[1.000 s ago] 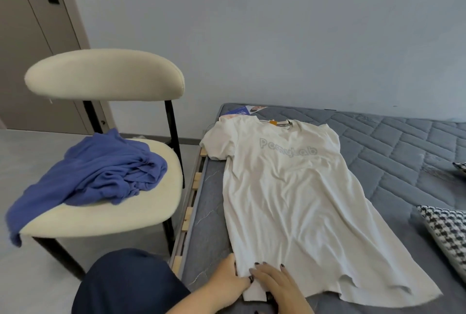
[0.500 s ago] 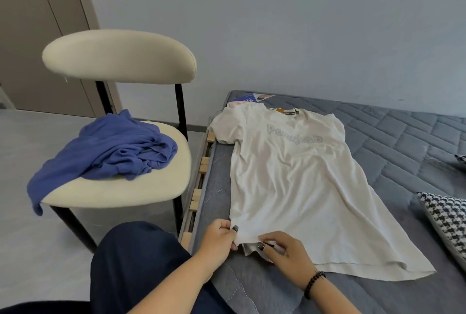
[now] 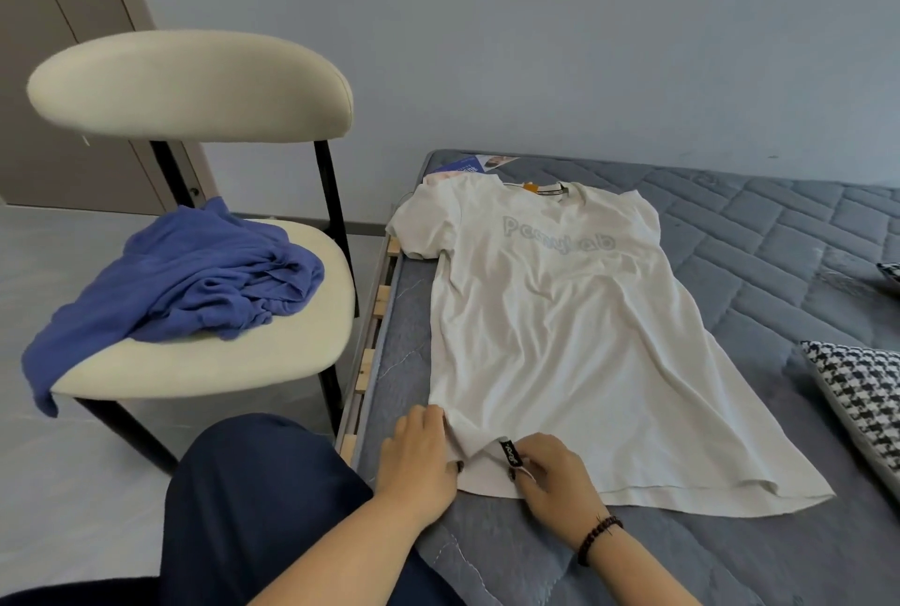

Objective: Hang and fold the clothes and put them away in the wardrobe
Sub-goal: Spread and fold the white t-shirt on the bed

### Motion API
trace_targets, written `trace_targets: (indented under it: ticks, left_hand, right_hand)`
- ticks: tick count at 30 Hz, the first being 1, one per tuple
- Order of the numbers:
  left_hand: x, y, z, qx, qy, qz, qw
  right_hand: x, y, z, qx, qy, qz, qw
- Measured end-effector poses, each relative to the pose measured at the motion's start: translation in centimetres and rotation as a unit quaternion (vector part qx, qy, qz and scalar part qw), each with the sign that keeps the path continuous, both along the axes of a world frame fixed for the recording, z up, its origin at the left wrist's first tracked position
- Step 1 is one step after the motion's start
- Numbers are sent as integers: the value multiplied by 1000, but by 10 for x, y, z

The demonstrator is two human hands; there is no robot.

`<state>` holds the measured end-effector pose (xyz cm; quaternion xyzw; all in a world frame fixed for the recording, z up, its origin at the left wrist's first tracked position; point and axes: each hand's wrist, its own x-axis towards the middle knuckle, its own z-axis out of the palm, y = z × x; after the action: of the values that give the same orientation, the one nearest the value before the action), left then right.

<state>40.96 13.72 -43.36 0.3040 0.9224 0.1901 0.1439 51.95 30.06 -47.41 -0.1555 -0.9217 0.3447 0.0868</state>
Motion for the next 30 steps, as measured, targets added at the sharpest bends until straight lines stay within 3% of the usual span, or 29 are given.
trace_targets:
  ticks: [5,9,12,17,20,24,30]
  left_hand:
    - [-5,-3,8,-26,7,-16,1000]
    - [-7,-15,15,-84,25,59,994]
    - [-9,-23,17,-158,2,96,983]
    - [1,-27,22,-163,39,101,981]
    - [6,-27,24,-117,100,16,988]
    - [18,-14,22,-57,109,-159,980]
    - [35,19,-1,-17,77,-243,967]
  right_hand:
    - [11,3,-7,100,56,31,993]
    - [16,8,-8,165,68,22,984]
    - [17,7,-7,192,70,31,978]
    - [13,9,-10,177,97,24,979]
    - [18,12,-9,186,114,62,974]
    - [29,17,-12,234,123,84,961]
    - [49,42,-15,264,134,-50,954]
